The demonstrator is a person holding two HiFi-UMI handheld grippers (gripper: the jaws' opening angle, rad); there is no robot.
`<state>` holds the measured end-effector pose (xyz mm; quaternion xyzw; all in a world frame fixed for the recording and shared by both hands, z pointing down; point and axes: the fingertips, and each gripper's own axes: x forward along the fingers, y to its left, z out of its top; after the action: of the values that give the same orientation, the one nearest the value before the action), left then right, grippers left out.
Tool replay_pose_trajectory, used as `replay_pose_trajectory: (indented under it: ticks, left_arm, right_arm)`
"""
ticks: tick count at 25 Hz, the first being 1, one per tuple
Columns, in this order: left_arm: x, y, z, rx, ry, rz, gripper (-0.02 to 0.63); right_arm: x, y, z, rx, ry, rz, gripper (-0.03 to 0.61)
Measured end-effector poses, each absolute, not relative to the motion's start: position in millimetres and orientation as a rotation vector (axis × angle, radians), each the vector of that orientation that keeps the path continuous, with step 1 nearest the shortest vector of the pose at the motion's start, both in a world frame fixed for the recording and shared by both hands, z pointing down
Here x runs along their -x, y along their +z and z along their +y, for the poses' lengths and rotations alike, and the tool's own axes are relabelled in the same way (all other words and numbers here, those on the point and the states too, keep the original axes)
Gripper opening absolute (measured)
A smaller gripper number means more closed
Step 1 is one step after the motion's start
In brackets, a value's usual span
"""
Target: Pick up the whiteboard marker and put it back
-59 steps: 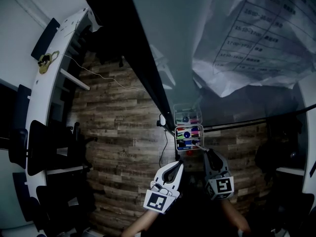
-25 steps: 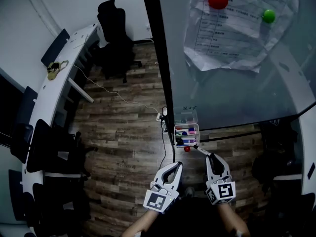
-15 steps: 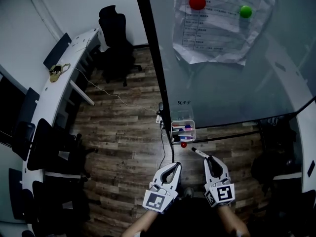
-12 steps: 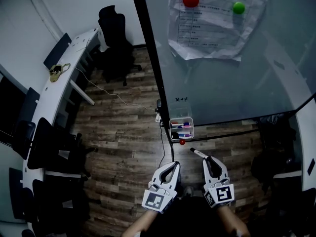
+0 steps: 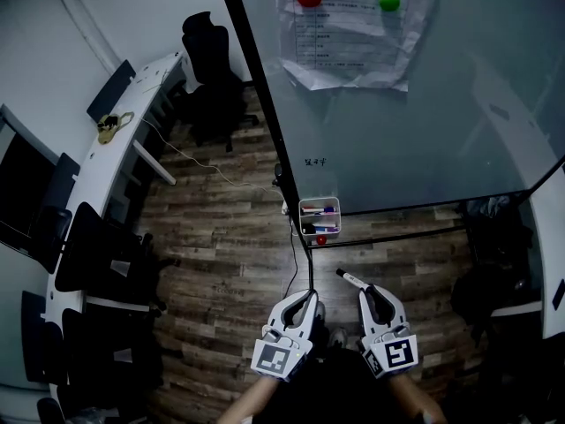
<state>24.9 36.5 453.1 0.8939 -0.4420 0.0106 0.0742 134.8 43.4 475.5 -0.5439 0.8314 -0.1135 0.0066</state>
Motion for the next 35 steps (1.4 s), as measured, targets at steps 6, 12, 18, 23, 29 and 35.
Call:
replay_pose_trajectory:
  ticks: [6,12,18,23,29,35]
  left_arm:
    - [-26.7,446.7,54.5,-2.688,0.047,-1.367,0.009]
    - [-29.4,443.4,70.0,-2.697,0.061,-1.353,0.008]
    - [-24.8,435.7,68.3,-2.724,0.048,-1.335,0.008]
    - [-21.0,431.3,65.1,-2.736,0.039,-1.319,0.009]
    - [-13.2,430.2,60.0,-2.731,0.027,-1.302,0.009]
    - [-3.1,432.3,56.0,-2.765,0.058,-1.308,0.008]
  right_arm:
    - [-137.9,470.2,61.6,1.662,-0.350,2.613,0.078]
    - [-137.1,468.1,74.7,1.663,-0.355,2.605,0.078]
    - [-135.6,465.1,73.5,1.696,-0.319,2.605,0.078]
    - [-130.3,458.7,72.6,1.699,-0.323,2.617,0.078]
    - [-114.8,454.7,71.7,1.692,-0.327,2.627,0.078]
    - [-103.9,453.2,64.6,1.693,-0.324,2.627,0.078]
